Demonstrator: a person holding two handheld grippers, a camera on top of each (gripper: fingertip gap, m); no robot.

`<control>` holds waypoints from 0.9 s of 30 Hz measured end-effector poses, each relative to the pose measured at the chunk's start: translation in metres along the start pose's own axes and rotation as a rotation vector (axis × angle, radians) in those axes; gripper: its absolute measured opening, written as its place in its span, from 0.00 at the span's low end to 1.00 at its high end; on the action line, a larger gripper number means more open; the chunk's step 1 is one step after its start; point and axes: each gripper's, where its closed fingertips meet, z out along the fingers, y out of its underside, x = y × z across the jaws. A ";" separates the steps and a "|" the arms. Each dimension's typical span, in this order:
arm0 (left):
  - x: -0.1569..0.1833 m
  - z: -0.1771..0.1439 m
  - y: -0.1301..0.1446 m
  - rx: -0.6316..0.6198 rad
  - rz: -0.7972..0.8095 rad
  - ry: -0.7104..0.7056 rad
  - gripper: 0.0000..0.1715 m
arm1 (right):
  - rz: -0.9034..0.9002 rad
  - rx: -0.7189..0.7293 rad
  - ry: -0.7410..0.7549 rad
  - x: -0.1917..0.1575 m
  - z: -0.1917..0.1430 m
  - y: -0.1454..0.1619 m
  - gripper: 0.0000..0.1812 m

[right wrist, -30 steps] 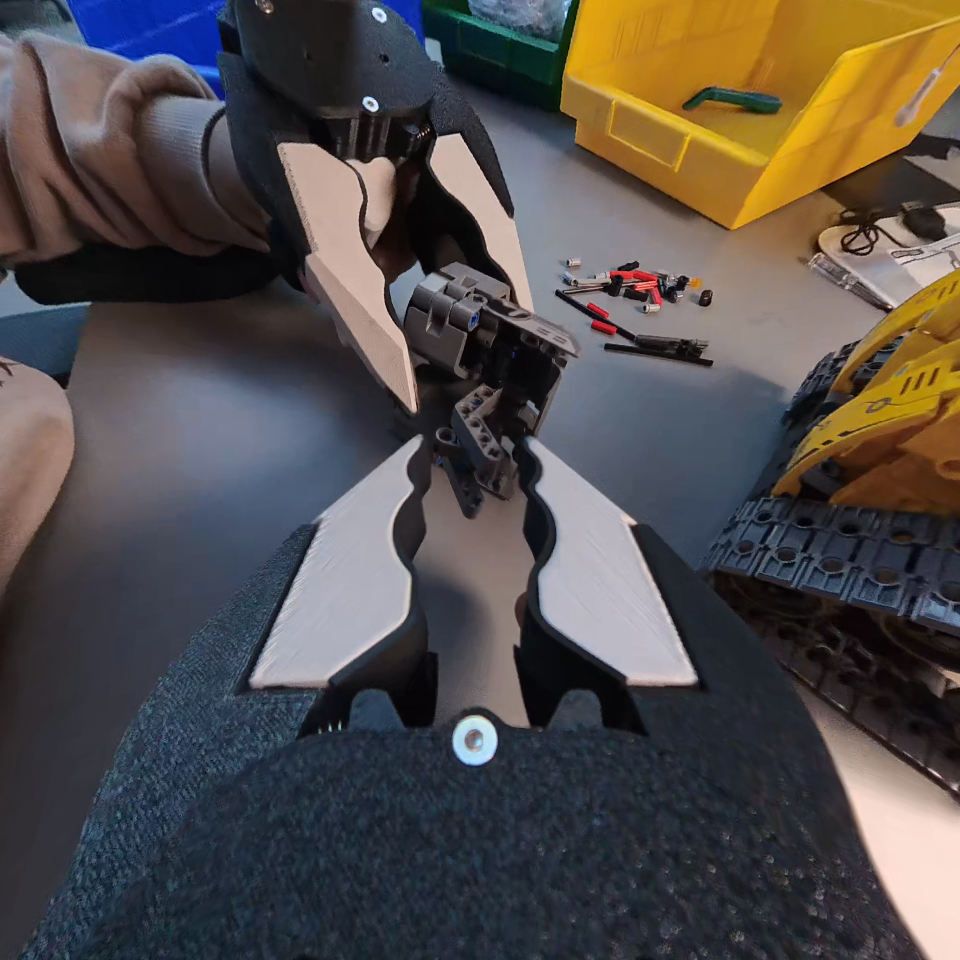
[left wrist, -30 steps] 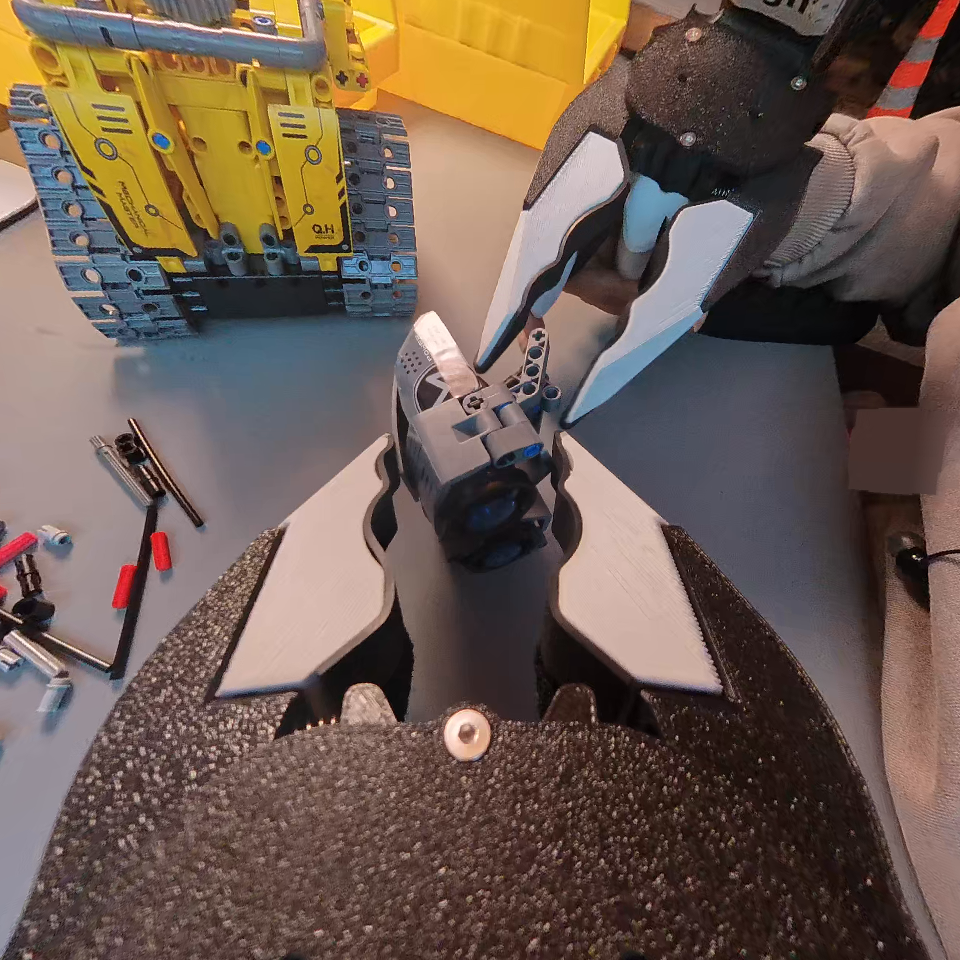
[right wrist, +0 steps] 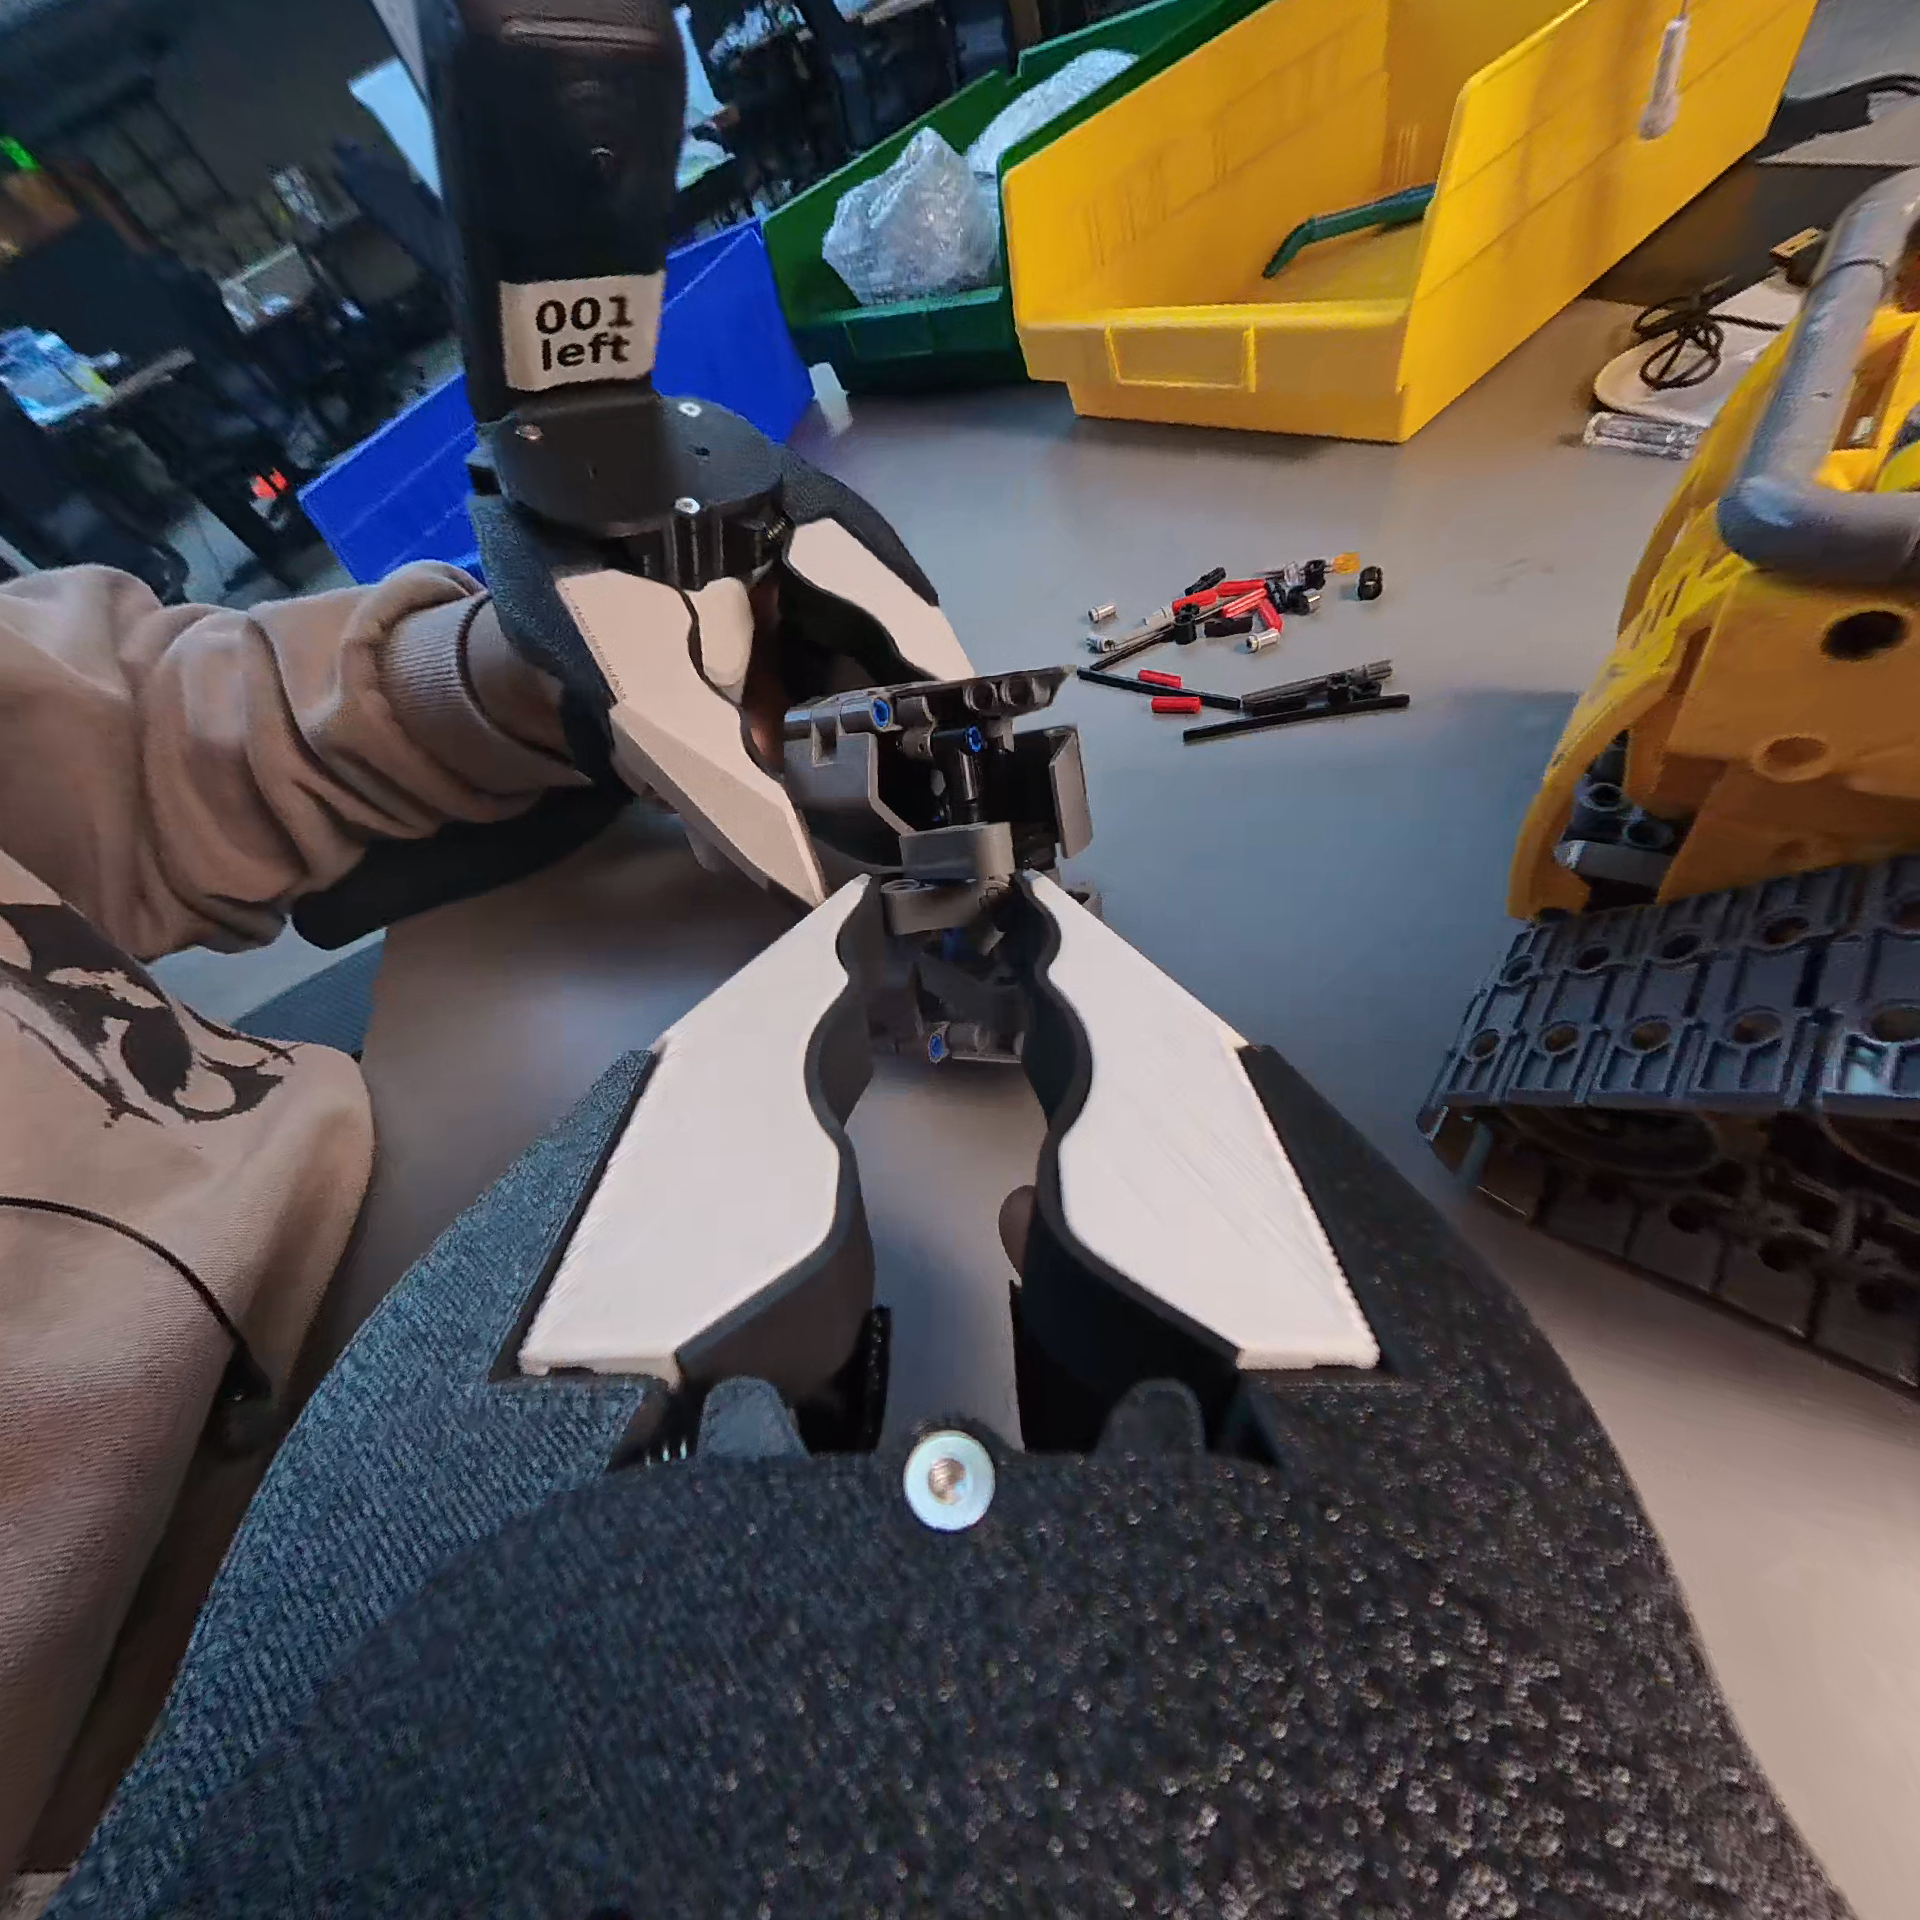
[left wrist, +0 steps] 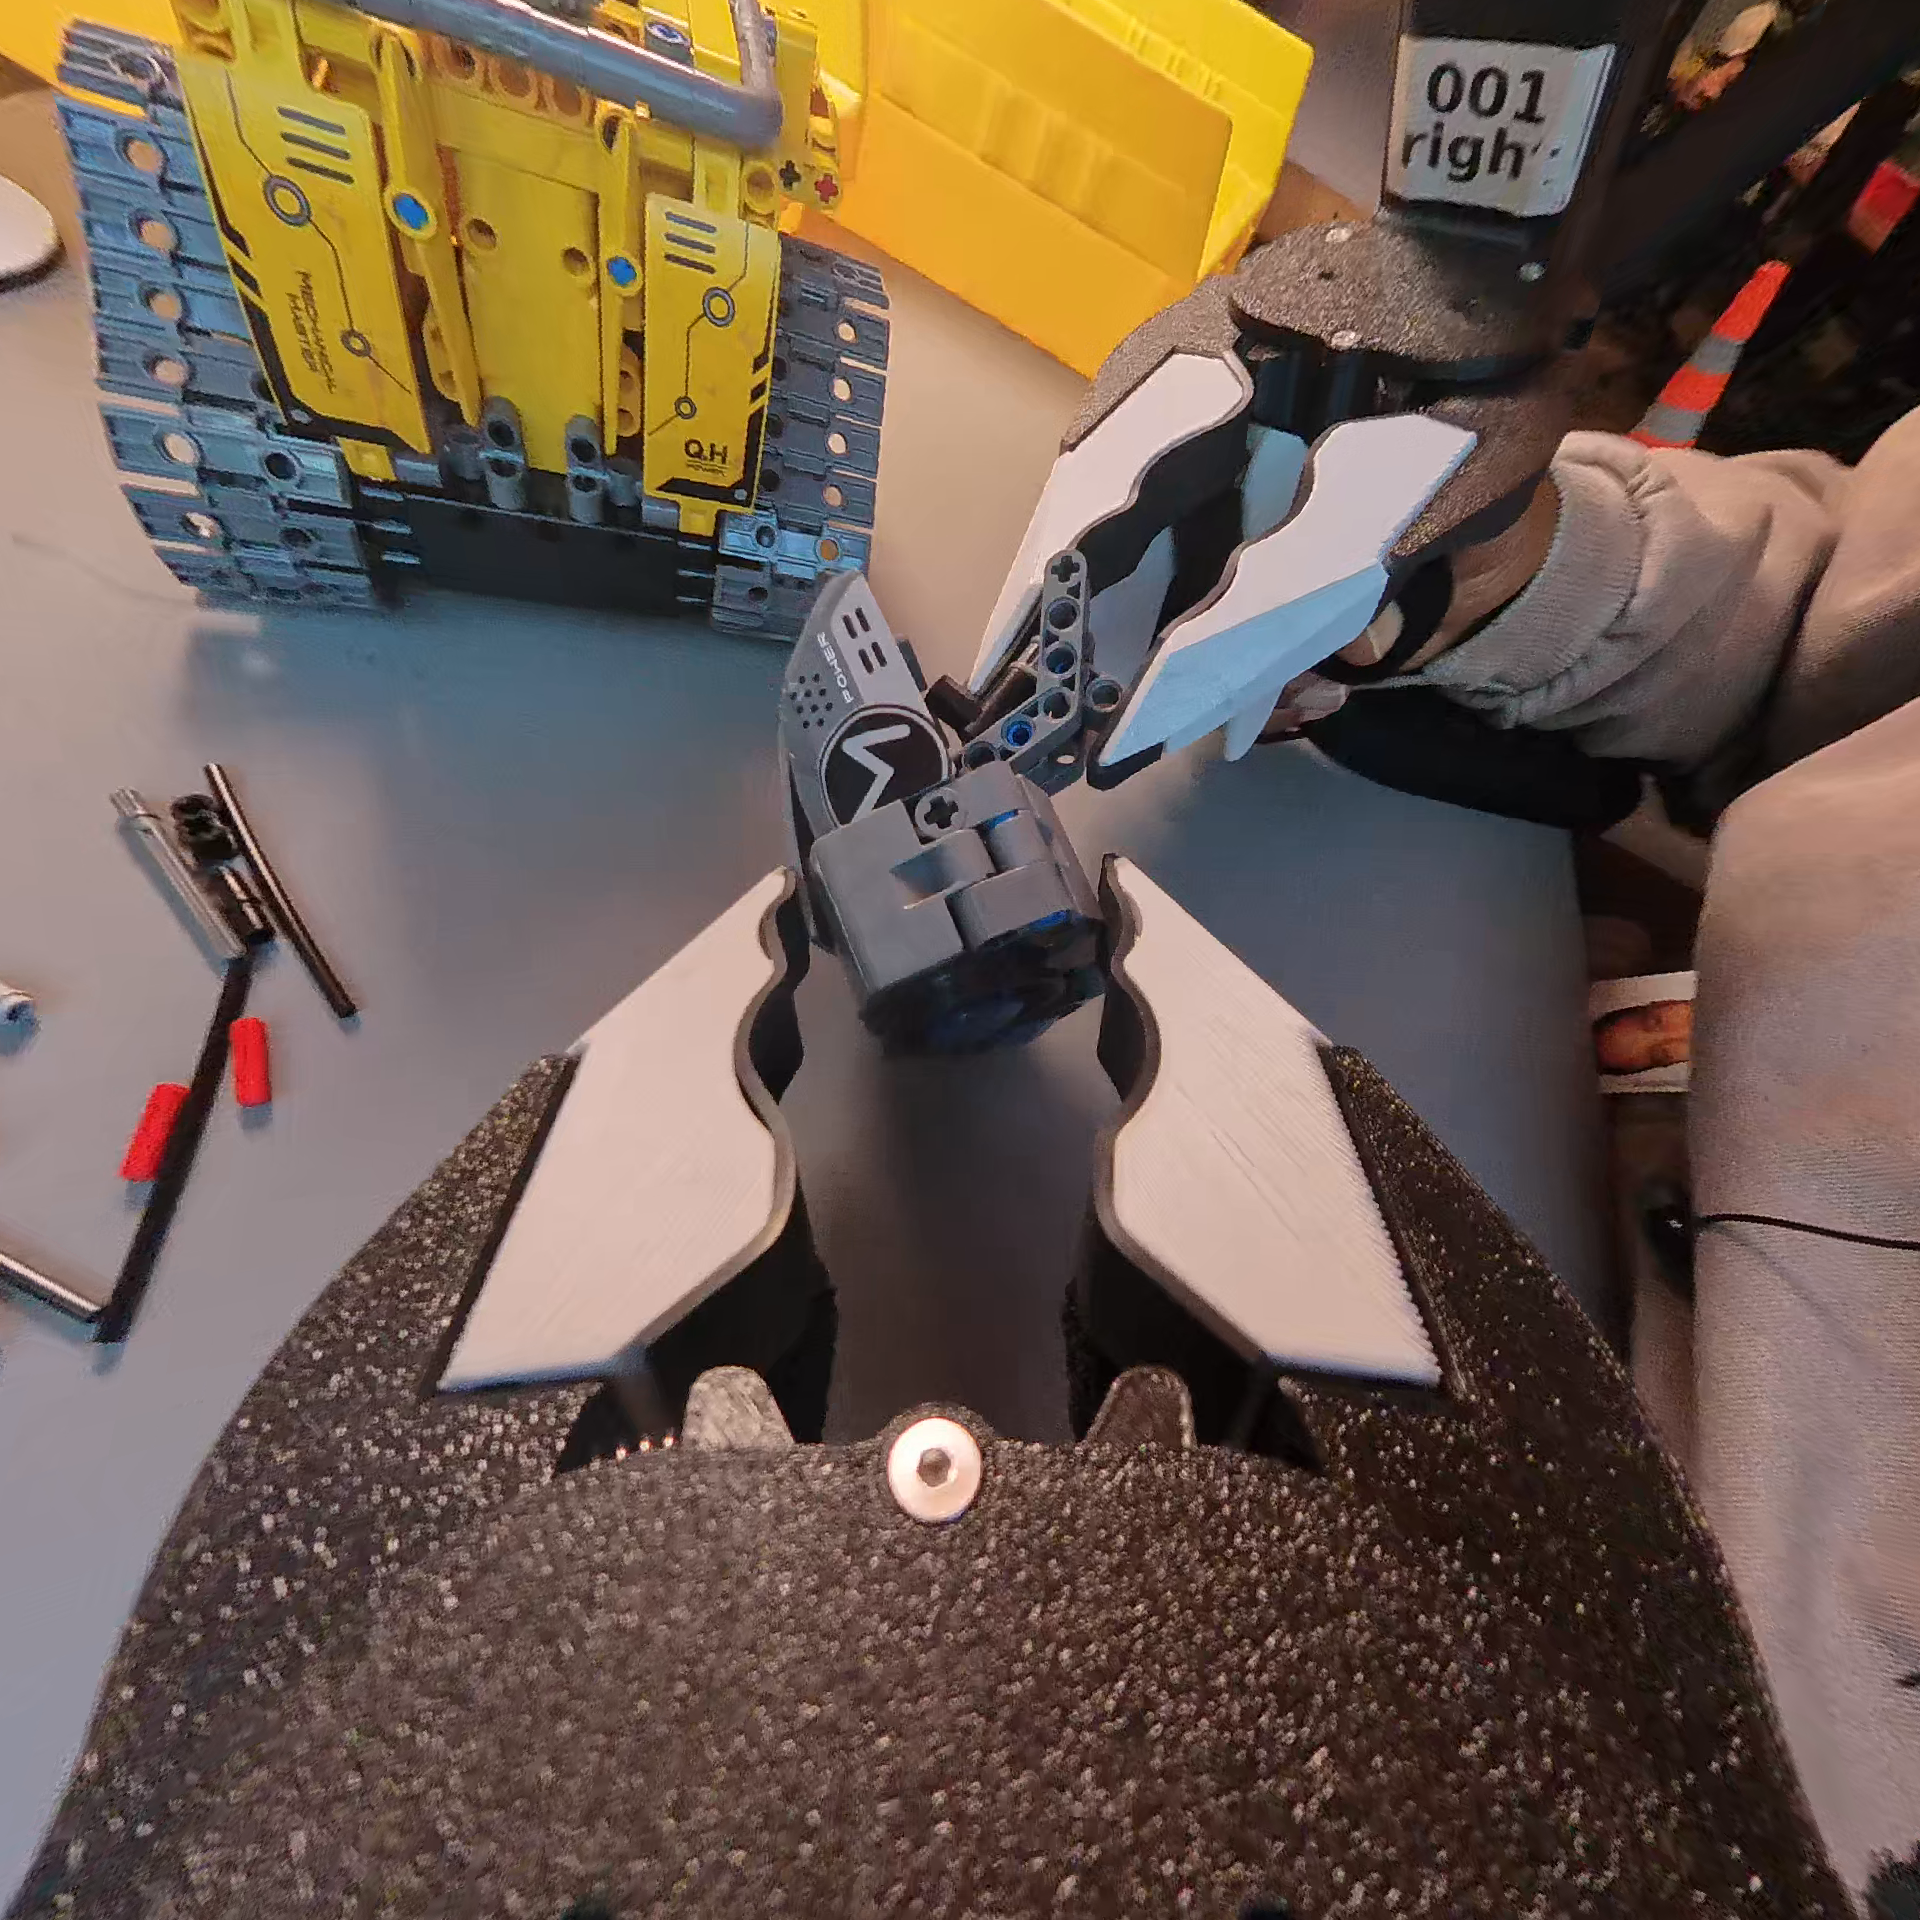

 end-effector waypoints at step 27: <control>0.048 -0.013 -0.004 -0.016 0.238 0.208 0.04 | -0.479 -0.112 -0.091 -0.042 0.005 0.020 0.15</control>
